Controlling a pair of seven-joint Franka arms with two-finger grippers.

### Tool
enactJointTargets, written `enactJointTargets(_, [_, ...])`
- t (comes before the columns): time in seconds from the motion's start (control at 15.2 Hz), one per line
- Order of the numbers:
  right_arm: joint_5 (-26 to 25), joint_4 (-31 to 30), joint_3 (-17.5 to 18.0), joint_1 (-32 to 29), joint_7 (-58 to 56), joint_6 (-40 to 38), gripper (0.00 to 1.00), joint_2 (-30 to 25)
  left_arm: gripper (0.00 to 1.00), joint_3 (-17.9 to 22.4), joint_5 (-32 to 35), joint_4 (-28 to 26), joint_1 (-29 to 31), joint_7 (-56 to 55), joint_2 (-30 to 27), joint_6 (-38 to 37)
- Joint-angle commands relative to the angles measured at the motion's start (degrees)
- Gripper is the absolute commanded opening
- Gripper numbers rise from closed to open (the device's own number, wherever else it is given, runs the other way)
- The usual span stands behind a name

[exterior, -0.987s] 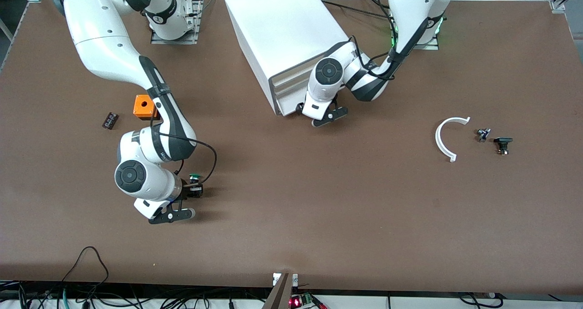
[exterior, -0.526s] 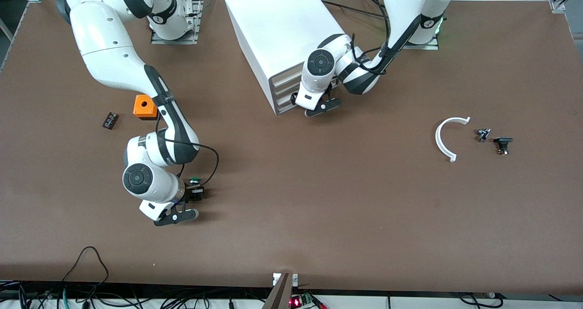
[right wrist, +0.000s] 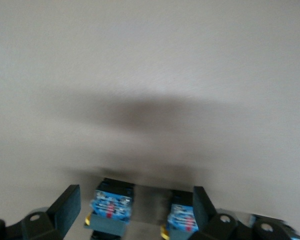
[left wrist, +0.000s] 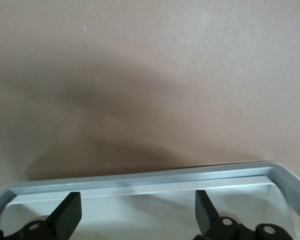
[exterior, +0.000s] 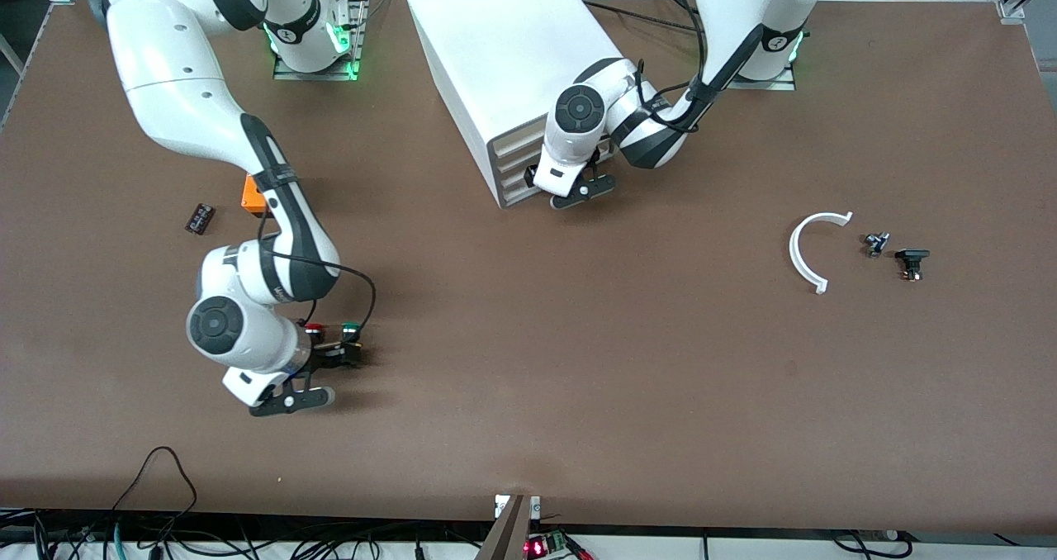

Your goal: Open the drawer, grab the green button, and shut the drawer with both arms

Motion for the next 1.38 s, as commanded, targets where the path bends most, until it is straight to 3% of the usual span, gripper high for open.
enactJointTargets(0.0, [0.89, -1.06, 0.75, -2.28, -0.6, -4.3, 1.0, -3.96, 1.0, -0.35, 1.62, 1.53, 4.99, 8.63, -4.78, -5.94])
enactJointTargets(0.2, [0.9, -2.72, 0.75, -3.95, -0.77, -7.39, 1.0, -7.12, 1.0, -0.36, 1.62, 5.21, 10.62, 21.54, -7.33, -12.17])
enactJointTargets(0.79, [1.07, -24.51, -2.32, -5.37, -0.07, -7.22, 1.0, -30.49, 1.0, 0.17, 2.33, 23.94, 26.53, 57.42, -10.93, -38.11])
enactJointTargets(1.05, [1.42, -30.76, -3.12, -5.37, 1.67, -8.27, 1.0, -38.94, 1.0, 8.93, 1.27, 22.72, 26.28, 70.69, -18.83, -38.47])
enactJointTargets(1.25, [1.51, -32.44, -2.94, -5.37, 5.2, -13.44, 1.0, -44.3, 1.0, 19.03, -1.36, 18.17, 21.29, 74.59, -25.42, -38.12])
enactJointTargets(1.32, [2.21, -32.44, -2.85, -5.37, 5.2, -15.72, 1.0, -45.88, 1.0, 20.72, -1.63, 15.89, 20.66, 74.5, -27.36, -38.04])
